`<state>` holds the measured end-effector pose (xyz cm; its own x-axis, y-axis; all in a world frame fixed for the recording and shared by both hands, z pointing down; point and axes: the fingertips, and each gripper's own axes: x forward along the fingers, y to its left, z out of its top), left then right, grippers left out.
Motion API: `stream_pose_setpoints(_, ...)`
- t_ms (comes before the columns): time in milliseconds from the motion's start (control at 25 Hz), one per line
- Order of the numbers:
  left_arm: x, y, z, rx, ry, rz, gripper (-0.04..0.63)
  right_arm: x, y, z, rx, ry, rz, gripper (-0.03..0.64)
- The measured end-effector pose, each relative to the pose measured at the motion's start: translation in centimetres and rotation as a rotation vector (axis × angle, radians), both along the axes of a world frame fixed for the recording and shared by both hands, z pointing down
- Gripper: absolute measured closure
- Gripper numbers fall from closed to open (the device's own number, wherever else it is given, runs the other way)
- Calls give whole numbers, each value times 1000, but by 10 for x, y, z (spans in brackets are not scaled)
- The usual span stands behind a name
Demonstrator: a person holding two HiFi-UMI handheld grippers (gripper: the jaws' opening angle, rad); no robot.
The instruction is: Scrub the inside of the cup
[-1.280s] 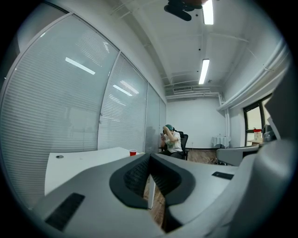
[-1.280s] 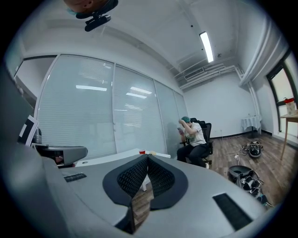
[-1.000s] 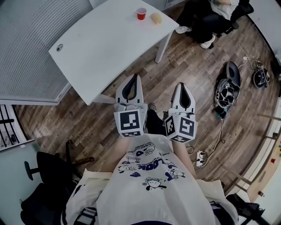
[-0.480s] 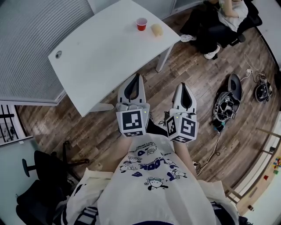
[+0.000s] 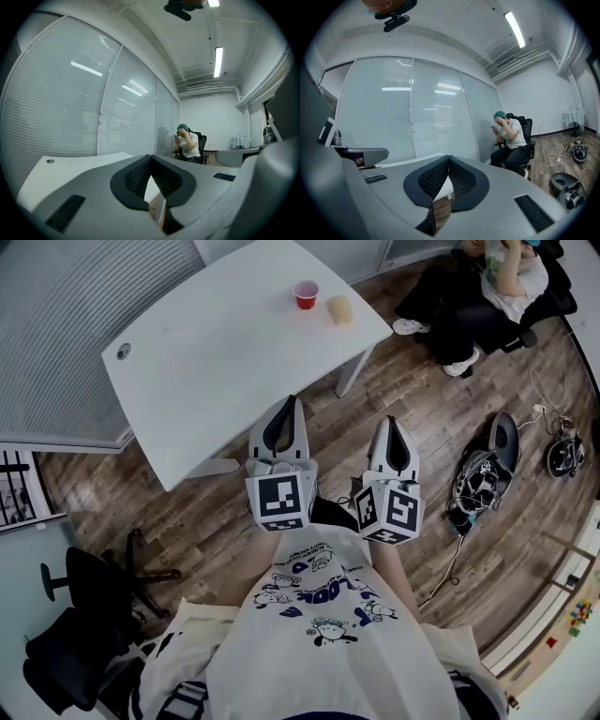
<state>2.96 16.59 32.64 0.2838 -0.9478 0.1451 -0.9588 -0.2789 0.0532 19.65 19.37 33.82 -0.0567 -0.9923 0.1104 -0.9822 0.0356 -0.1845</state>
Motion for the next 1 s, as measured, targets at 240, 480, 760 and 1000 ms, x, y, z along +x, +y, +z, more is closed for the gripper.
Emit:
stream_pose_setpoints(240, -8, -13, 5, -16, -11, -29, 566, -2, -18, 6, -14, -19, -14, 615)
stream_pose_setpoints(480, -10, -37, 13, -29, -10, -34, 566, -3, -44, 14, -30, -24, -18, 615)
stream_pose_setpoints(760, -14, -75, 19, -42, -9, -39, 566, -5, -84, 23, -47, -31, -16, 615)
stream_pose_setpoints(1000, -21, -113, 25, -59, -8, -49, 566, -12, -121, 27, -61, -30, -19, 615)
